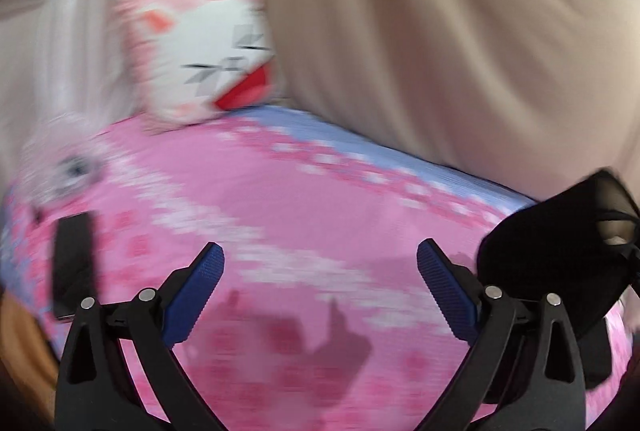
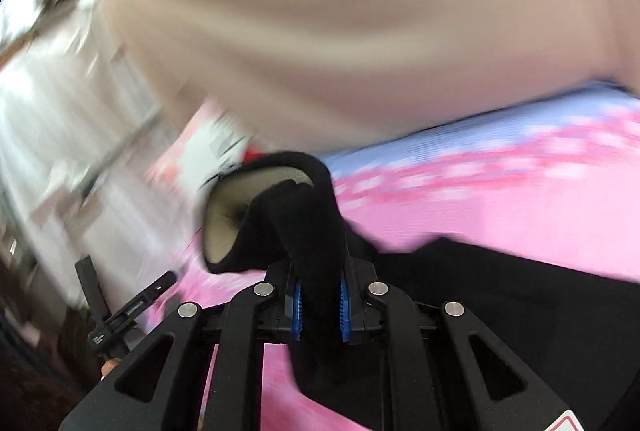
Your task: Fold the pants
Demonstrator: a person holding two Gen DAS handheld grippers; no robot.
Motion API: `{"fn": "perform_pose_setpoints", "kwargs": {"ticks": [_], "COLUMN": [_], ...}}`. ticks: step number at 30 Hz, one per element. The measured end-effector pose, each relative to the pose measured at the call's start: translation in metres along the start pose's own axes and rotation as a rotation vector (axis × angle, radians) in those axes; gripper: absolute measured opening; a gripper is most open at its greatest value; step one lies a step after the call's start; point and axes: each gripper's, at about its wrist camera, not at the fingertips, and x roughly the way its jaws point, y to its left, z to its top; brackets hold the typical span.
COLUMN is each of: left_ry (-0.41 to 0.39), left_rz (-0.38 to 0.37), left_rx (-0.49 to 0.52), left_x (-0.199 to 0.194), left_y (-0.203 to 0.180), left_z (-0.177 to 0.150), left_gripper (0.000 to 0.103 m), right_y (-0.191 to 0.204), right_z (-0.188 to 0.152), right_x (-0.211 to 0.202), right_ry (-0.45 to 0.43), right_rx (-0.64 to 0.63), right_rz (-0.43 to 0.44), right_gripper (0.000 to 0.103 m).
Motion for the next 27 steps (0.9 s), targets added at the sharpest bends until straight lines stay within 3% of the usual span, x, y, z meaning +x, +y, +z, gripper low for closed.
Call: {"fn": "perform_pose_setpoints", "kwargs": {"ticks": [3,6,7,9,10,11,12,13,17,19,22,25,27], "left_ry": [0.055,0.154,0.183,0.242,0.261,0.279,0.291,0.304,0.379,0.421,0.483,0.53,0.579], "left_rz": [-0.144,-0.281,-0.313,-0.35,-0.351,-0.351,-0.354,-0.354,-0.346,-0.347,-0.313,-0.343,-0.41], "left_rx": [0.091,0.167,0.188,0.244,0.267,0.281,0.283,0.28,0.234,0.228,0.257,0.19,0.126], "left_x": [0.01,0.025,0.029,0.037,0.04,0.043,0.044,0.046,0.062,0.071,0.091,0.107,0.117], "left_y": [-0.067,-0.132,-0.149,-0.185,-0.198,-0.208,-0.213,-0.217,-0.218,-0.222,-0.229,-0.23,-0.229], "left_z": [-0.007,-0.024,-0.031,-0.045,-0.051,-0.056,-0.059,-0.062,-0.069,-0.076,-0.091,-0.101,-0.105], "left_gripper": [0.095,0.095,0.095,0.095,0.095,0.095,0.095,0.095,0.095,0.097,0.097,0.098,0.098], "right_y": [-0.082,-0.153,-0.174,-0.195,-0.197,-0.193,-0.188,-0.183,-0.178,-0.181,-0.191,-0.205,-0.204], "right_z": [-0.03,-0.08,-0.098,-0.117,-0.119,-0.116,-0.111,-0.105,-0.082,-0.077,-0.072,-0.076,-0.079], "right_x": [-0.072,-0.097,-0.099,-0.111,-0.118,-0.126,-0.133,-0.14,-0.155,-0.153,-0.122,-0.093,-0.077], "right_ry": [-0.056,-0.013,0.005,-0.05,-0.073,-0.091,-0.111,-0.137,-0.19,-0.175,-0.077,0.01,0.033], "right_rx": [0.178,0.354,0.422,0.534,0.556,0.527,0.487,0.442,0.356,0.343,0.352,0.378,0.363], "right_rz": [-0.174,-0.272,-0.262,-0.135,-0.101,-0.126,-0.184,-0.236,-0.272,-0.275,-0.273,-0.257,-0.281], "right_gripper": [0.015,0.021,0.023,0.025,0.031,0.049,0.075,0.082,0.083,0.084,0.084,0.084,0.085]}}
